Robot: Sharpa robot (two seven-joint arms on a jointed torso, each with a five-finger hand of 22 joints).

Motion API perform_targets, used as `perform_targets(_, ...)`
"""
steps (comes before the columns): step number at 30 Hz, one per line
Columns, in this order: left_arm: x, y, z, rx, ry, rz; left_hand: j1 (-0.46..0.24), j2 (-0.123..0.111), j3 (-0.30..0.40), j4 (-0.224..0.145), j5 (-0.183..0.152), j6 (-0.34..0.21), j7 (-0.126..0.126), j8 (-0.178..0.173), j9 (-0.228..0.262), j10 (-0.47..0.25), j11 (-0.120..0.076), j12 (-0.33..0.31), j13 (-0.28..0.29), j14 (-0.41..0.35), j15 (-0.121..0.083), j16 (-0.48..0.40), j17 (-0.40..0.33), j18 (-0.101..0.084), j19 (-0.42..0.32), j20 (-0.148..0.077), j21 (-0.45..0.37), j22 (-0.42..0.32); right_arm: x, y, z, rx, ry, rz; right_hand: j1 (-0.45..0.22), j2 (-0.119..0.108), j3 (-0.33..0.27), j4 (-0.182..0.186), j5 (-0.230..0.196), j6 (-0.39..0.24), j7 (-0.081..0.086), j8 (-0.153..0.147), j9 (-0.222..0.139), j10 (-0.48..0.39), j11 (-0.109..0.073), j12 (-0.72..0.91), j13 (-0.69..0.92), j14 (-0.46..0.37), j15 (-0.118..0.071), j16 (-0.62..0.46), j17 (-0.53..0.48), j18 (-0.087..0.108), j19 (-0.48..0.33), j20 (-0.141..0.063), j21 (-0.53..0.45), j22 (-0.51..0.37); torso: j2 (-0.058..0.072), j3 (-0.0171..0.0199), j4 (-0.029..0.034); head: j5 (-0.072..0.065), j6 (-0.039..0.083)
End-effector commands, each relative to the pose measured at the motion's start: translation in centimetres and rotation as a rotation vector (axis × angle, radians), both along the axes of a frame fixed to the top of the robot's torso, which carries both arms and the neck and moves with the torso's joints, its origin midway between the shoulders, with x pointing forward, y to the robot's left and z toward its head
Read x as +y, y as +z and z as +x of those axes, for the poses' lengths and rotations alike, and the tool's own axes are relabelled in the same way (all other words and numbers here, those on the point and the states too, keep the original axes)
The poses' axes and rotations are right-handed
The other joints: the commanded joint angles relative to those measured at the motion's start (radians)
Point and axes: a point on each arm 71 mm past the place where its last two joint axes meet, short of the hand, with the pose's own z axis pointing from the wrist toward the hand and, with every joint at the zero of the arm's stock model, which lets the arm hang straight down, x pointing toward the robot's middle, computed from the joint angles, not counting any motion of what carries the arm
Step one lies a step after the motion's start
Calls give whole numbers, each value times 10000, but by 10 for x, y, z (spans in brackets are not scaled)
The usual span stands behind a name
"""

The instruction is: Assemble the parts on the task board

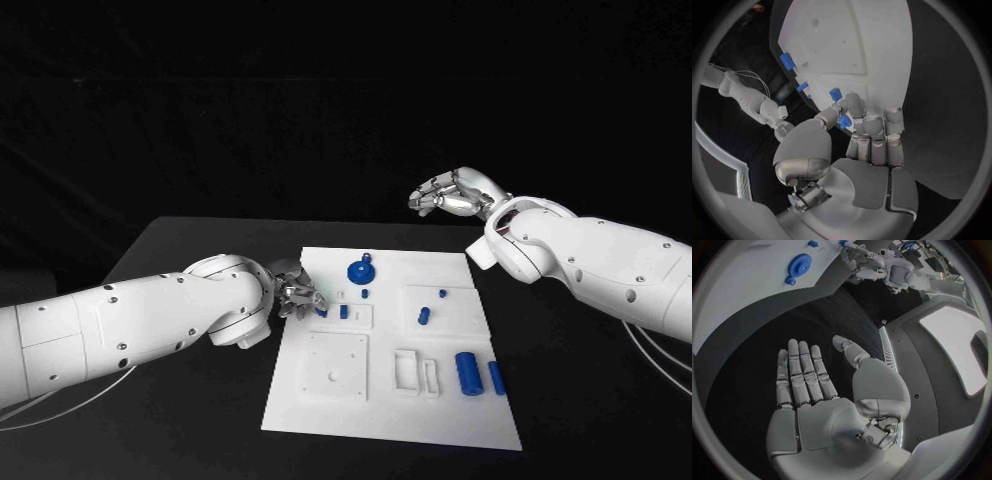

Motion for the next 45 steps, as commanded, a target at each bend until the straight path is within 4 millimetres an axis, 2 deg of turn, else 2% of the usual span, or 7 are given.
perform_targets(1,0,-2,-1,195,-191,230,113,-28,73,-25,30,914,-640,41,535,52,-37,55,16,267,-328,51,16,42,78,-1155,41,11,2,0,0,20,142,10,-84,-32,-31,-1,70,-73,11,40,-13,64,-11,-70,-11,23,18,-52,-12,176,-58,-8,-55,9,5,-4,11,-2,-15)
perform_targets(24,-3,-5,0,476,-383,423,108,-23,70,-67,83,935,-641,39,536,46,-36,92,42,267,-325,71,37,38,65,-1152,41,22,1,0,0,27,145,8,-81,-30,-32,-4,77,-76,12,46,-24,71,-10,-86,-11,23,19,-53,-17,183,-61,-2,-59,14,1,3,-1,11,-30)
perform_targets(35,-8,-9,2,620,-547,482,-155,21,-35,-87,179,1295,-738,99,577,85,-117,617,424,340,-395,413,239,47,101,-1167,105,94,2,0,0,29,153,8,-74,-27,-28,-8,86,-77,11,48,-28,74,-11,-92,-11,24,19,-54,-19,187,-62,0,-61,17,14,7,-19,4,-58)
perform_targets(41,-9,-9,2,653,-617,502,-293,43,-59,-102,499,1469,-798,145,619,73,-172,915,644,370,-445,625,344,61,135,-1176,158,135,2,-1,0,42,155,7,-71,-25,-26,-9,93,-77,11,49,-30,76,-11,-95,-11,24,19,-54,-20,188,-62,1,-61,18,9,12,0,-6,-88)
perform_targets(43,-9,-9,1,684,-662,528,-342,52,-69,-114,686,1529,-820,168,636,65,-193,1027,724,372,-463,699,379,67,145,-1179,176,147,2,-2,0,54,160,8,-69,-24,-24,-10,97,-77,11,50,-30,76,-11,-96,-11,24,19,-54,-21,189,-62,1,-61,18,9,12,1,-6,-100)
perform_targets(45,-9,-9,1,701,-704,550,-401,62,-74,-155,1015,1605,-851,204,663,46,-222,1193,844,362,-486,771,409,76,151,-1180,196,159,2,-2,0,57,161,8,-67,-23,-22,-11,106,-77,11,51,-32,78,-11,-98,-10,24,19,-54,-21,190,-62,2,-62,19,4,3,1,-5,-99)
